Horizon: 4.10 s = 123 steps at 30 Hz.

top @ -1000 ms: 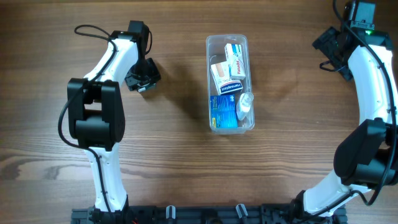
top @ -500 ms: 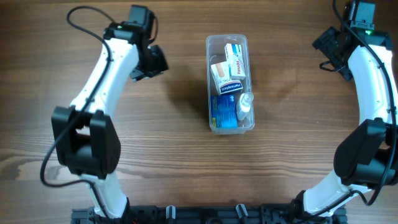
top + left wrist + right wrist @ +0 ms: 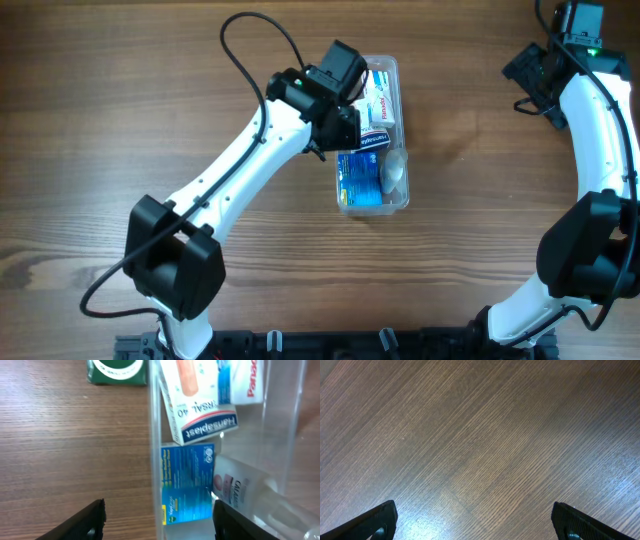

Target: Pack container

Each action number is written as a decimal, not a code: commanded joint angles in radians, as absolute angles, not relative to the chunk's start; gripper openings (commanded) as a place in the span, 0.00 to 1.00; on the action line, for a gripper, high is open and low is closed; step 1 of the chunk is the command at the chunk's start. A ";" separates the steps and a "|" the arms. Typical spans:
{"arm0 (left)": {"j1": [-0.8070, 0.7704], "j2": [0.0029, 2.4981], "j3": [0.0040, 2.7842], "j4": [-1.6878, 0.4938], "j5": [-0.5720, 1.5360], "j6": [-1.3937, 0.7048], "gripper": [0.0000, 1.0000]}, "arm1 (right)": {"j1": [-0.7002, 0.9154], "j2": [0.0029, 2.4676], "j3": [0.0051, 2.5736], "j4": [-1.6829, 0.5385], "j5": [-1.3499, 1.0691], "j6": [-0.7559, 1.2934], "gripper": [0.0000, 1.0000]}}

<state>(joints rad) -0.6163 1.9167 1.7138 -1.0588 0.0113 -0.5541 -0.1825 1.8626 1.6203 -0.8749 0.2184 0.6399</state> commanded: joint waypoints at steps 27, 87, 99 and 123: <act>-0.387 2.140 1.715 -0.748 -0.021 -0.501 0.71 | -0.183 1.880 1.621 -0.874 0.236 0.655 1.00; -0.406 2.271 1.715 -0.918 -0.188 -0.646 0.04 | -0.183 1.880 1.621 -0.874 0.236 0.655 1.00; -0.417 2.216 1.715 -0.969 0.008 -0.501 0.34 | -0.183 1.880 1.621 -0.874 0.236 0.655 1.00; -0.456 1.948 1.715 -1.023 -0.048 -0.447 0.95 | -0.183 1.880 1.621 -0.874 0.236 0.655 1.00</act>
